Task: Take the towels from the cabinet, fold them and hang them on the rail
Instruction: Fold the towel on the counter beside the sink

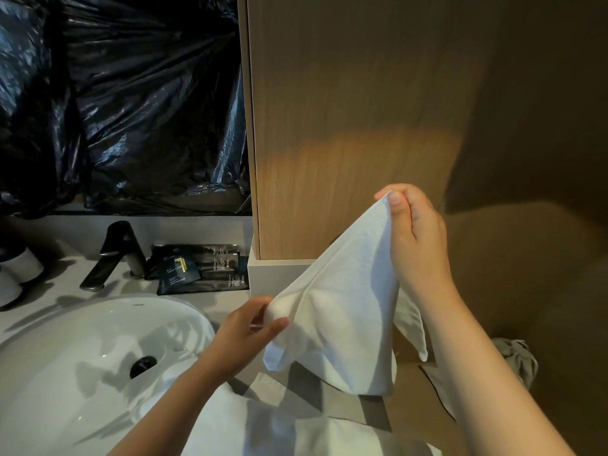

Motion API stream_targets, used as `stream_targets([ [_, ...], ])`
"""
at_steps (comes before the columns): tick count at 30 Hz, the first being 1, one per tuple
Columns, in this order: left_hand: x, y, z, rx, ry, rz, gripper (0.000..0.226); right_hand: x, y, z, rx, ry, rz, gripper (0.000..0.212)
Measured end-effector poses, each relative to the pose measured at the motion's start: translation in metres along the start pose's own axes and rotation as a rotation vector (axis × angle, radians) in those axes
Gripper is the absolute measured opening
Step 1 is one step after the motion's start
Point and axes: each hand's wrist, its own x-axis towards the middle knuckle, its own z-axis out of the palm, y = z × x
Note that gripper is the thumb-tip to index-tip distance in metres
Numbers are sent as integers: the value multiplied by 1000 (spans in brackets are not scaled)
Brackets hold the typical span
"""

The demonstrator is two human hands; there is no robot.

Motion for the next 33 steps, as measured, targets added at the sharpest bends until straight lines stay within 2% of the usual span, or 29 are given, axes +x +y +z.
stream_targets([
  [2, -3, -10, 5, -7, -40, -36, 13, 1, 1, -2, 1, 6, 9, 21],
  [6, -10, -23, 10, -73, -105, -106, 16, 4, 4, -4, -3, 7, 47, 20],
  [12, -13, -32, -1, -167, 45, -184, 22, 8, 13, -8, -23, 22, 84, 19],
  [16, -8, -33, -26, -214, 157, -181, 15, 10, 21, -12, 0, 57, 118, 21],
  [20, -9, -35, -44, -224, 148, -168, 11, 13, 25, -16, 15, 101, 149, 22],
  [25, -14, -32, -32, -170, 106, -98, 15, 12, 24, -13, 1, 95, 138, 22],
  [29, -15, -32, -19, 90, -36, 5, 43, 14, 22, -10, -11, 90, 132, 23],
  [31, -12, -33, -7, 180, -60, 52, 48, 15, 22, -10, -15, 90, 133, 22],
  [33, -6, -36, 3, 261, -17, 89, 47, 16, 21, -12, -21, 93, 120, 22],
])
